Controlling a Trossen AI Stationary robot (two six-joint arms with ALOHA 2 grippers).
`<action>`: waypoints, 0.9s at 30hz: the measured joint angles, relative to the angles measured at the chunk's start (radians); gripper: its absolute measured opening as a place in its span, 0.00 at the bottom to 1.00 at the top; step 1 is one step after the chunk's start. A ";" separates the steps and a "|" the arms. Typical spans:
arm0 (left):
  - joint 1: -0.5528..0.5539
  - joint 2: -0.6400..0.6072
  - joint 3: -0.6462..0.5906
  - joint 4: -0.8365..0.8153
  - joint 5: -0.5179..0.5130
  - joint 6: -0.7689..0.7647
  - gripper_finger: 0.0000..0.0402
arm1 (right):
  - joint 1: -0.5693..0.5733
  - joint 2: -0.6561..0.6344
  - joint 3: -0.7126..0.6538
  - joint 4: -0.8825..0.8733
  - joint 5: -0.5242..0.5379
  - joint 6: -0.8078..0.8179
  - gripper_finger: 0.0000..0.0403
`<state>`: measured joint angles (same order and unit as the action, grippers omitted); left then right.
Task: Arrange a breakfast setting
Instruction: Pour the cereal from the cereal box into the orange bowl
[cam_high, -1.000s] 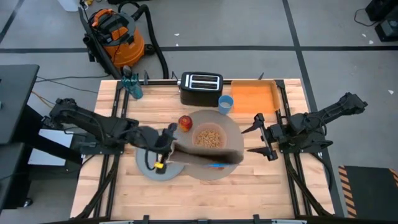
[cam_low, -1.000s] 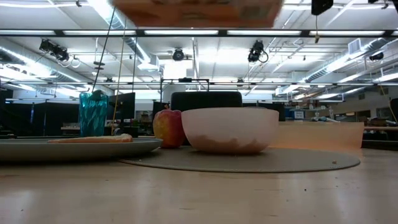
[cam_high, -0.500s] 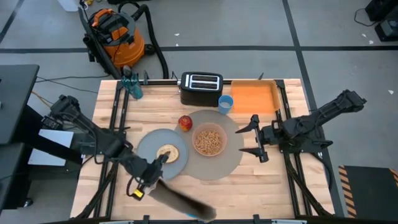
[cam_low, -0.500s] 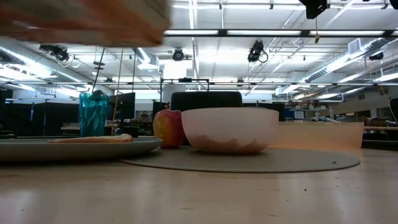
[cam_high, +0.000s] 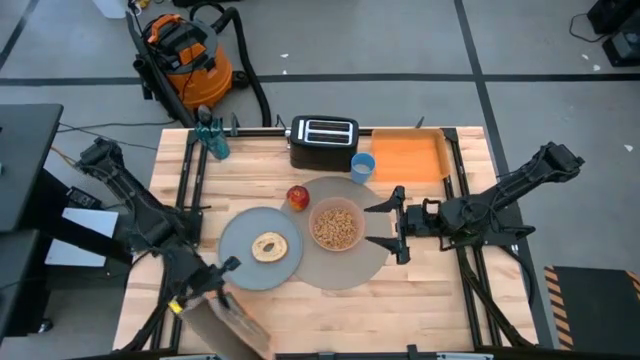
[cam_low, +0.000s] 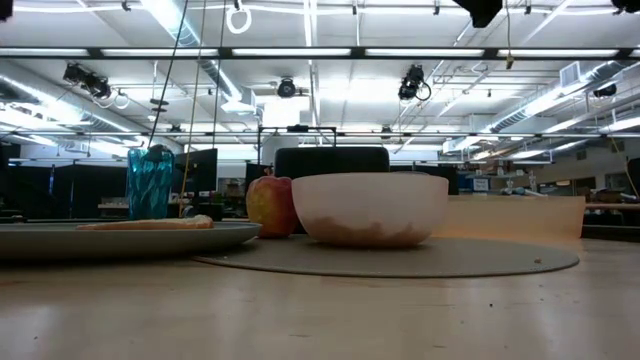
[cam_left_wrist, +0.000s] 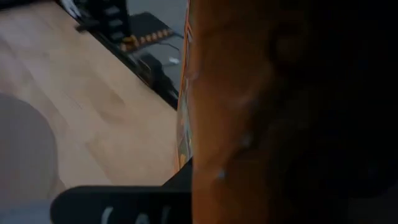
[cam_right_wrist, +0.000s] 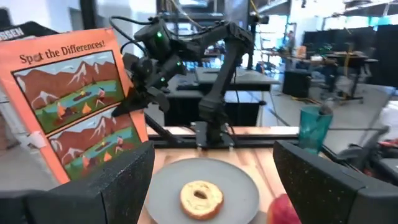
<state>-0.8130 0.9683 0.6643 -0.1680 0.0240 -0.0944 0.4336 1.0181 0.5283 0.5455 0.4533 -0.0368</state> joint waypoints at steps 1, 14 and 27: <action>-0.016 -0.036 -0.025 -0.019 0.001 -0.004 0.03 | 0.002 0.012 0.010 -0.007 0.019 0.000 0.83; -0.164 -0.469 -0.251 -0.173 -0.001 -0.028 0.03 | -0.013 0.285 0.252 0.000 0.142 -0.041 0.83; -0.172 -0.506 -0.299 -0.202 -0.073 -0.106 0.16 | -0.039 0.447 0.360 0.008 0.131 0.004 0.84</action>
<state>-0.9852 0.4627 0.3649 -0.3695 -0.0492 -0.2000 0.3943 1.4654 0.8882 0.5532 0.5843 -0.0324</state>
